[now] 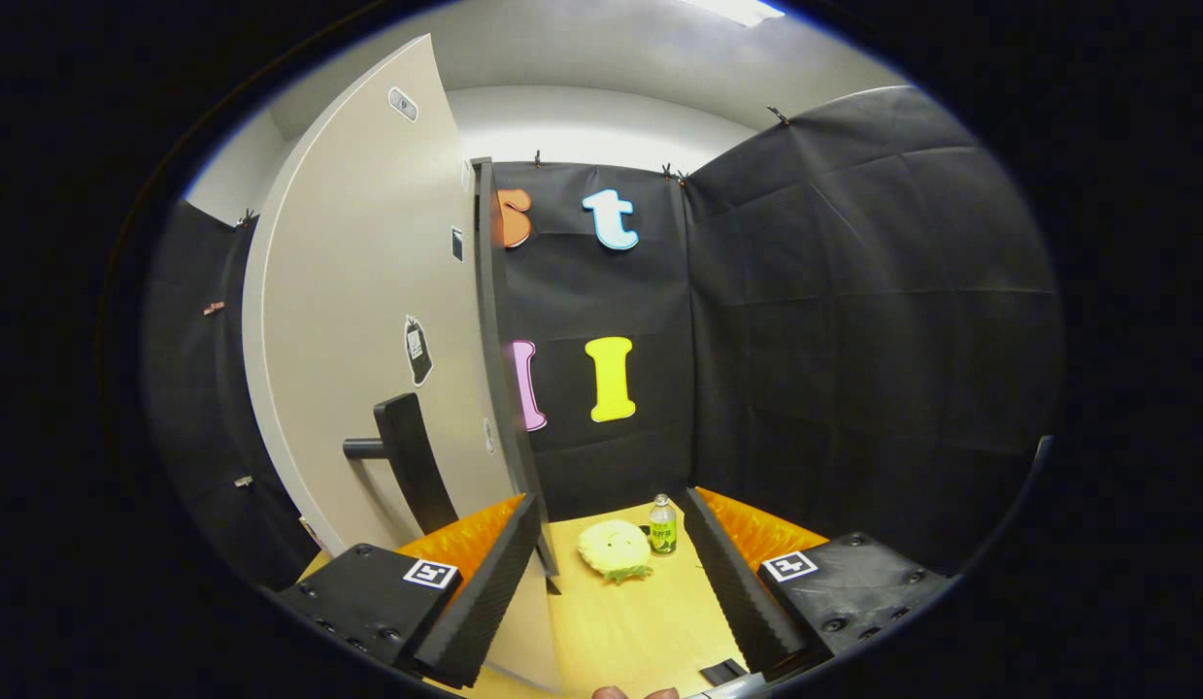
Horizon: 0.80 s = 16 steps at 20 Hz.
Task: Open the shoe cabinet door, grab the shoes and put them into the shoe cabinet, then close the shoe cabinet door.
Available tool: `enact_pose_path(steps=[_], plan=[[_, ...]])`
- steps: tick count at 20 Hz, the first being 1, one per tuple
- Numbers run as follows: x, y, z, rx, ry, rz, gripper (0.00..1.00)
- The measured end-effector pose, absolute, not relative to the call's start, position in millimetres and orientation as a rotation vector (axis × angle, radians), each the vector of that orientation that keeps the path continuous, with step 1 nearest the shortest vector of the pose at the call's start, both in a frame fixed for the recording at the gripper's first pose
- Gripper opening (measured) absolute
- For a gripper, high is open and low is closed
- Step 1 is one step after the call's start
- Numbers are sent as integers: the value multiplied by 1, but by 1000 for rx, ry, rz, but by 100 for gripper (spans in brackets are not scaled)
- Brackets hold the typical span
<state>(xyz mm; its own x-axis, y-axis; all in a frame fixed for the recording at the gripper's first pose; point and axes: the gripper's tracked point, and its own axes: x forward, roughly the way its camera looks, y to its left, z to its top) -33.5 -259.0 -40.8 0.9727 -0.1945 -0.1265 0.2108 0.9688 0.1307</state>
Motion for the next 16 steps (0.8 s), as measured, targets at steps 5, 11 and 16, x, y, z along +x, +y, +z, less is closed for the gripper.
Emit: enact_pose_path(steps=[5, 11, 16], plan=[[-31, -199, -44, 158, 108, -171, 98], [-8, -123, -46, 156, 95, -95, 98], [-3, -63, -40, 151, 96, -16, 98]])
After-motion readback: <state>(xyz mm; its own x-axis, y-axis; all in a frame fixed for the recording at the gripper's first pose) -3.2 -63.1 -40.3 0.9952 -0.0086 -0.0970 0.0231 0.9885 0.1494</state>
